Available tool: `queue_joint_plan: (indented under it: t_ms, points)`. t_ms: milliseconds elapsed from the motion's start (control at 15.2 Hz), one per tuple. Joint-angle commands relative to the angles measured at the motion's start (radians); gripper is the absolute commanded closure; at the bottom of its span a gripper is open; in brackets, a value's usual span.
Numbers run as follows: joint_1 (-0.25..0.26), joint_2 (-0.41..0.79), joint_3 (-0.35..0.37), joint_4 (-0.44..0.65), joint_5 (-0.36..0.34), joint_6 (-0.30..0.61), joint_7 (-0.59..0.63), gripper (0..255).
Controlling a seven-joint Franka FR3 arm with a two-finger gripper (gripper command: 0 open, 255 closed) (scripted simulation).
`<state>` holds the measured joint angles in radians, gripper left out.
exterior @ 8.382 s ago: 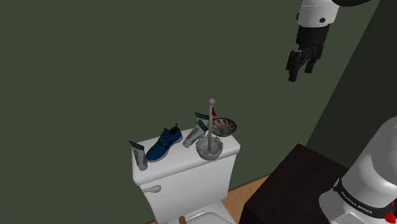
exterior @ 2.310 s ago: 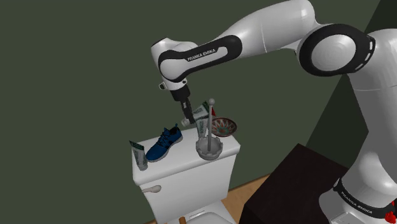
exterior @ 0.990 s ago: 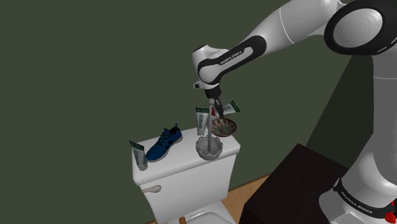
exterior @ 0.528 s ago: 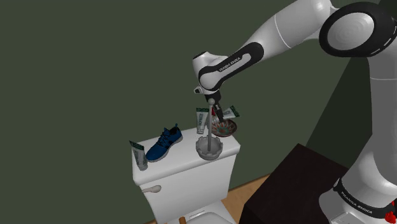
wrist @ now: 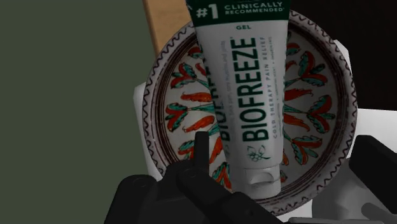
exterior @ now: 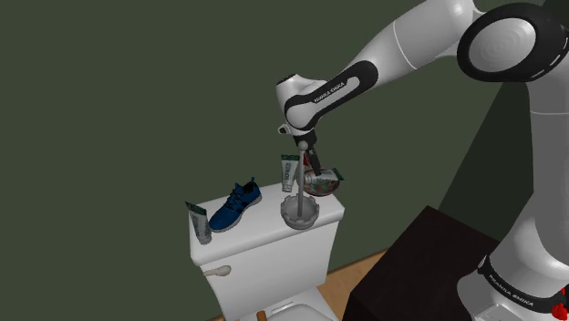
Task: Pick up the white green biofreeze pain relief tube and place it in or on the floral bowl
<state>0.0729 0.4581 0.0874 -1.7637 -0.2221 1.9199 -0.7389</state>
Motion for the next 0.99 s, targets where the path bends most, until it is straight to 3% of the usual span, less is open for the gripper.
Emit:
queue_joint_plan:
  t_ms: [0,132,396,924]
  points:
    - [0.000,0.000,0.000,0.000,0.000,0.000,0.000,0]
    - [0.000,0.000,0.000,0.000,0.000,0.000,0.000,0]
    - [0.012,-0.014,0.008,0.107,0.012,-0.121,-0.009,0]
    - [0.012,-0.014,0.008,0.107,0.012,-0.121,-0.009,0]
